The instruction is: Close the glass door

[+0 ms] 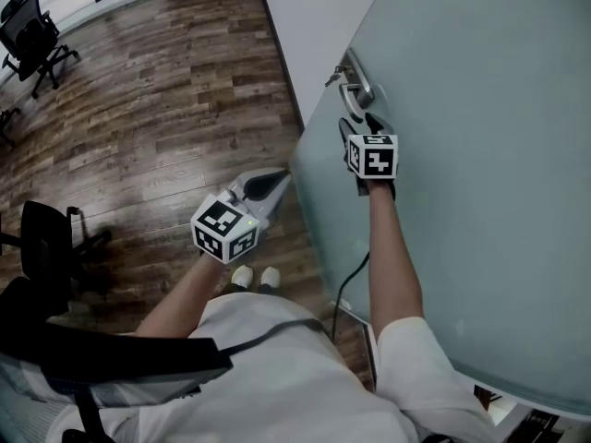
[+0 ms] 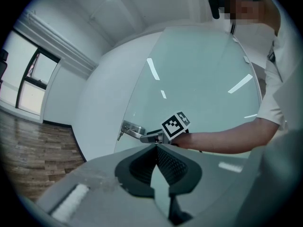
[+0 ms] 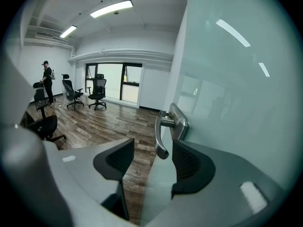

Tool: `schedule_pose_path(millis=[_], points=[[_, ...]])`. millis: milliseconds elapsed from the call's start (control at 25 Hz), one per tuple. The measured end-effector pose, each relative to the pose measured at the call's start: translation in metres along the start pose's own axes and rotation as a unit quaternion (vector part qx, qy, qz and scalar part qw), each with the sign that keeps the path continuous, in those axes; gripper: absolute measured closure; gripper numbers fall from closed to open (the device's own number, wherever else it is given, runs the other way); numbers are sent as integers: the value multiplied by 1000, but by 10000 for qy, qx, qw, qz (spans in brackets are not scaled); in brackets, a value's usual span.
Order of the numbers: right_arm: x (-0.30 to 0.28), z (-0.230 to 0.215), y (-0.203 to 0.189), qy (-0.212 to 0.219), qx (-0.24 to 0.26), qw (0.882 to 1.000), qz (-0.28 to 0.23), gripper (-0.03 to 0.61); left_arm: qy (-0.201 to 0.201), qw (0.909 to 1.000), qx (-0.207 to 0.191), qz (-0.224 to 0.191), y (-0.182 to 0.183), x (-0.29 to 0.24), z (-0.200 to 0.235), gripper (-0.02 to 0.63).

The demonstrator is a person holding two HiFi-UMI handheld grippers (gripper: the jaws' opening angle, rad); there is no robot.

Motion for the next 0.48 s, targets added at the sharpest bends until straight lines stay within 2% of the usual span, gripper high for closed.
schedule_pose_path(millis=[320,480], points=[[-20,0,0,98,-113,9997,205,330,-157,9998,-82,-12,17,-46,0,607],[-26,-4,-4,-10,-131,9995,276,393,-143,9999,-80,36,17,-59,6,607]])
Point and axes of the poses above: the fingertips, and each gripper's own axes: x backward along the fingers, z to its left, y out of its top, the point moved 8 cm from there along x, backward along the fingers, and after that the axes turned 12 degrees about x, right-handed, at the moved point
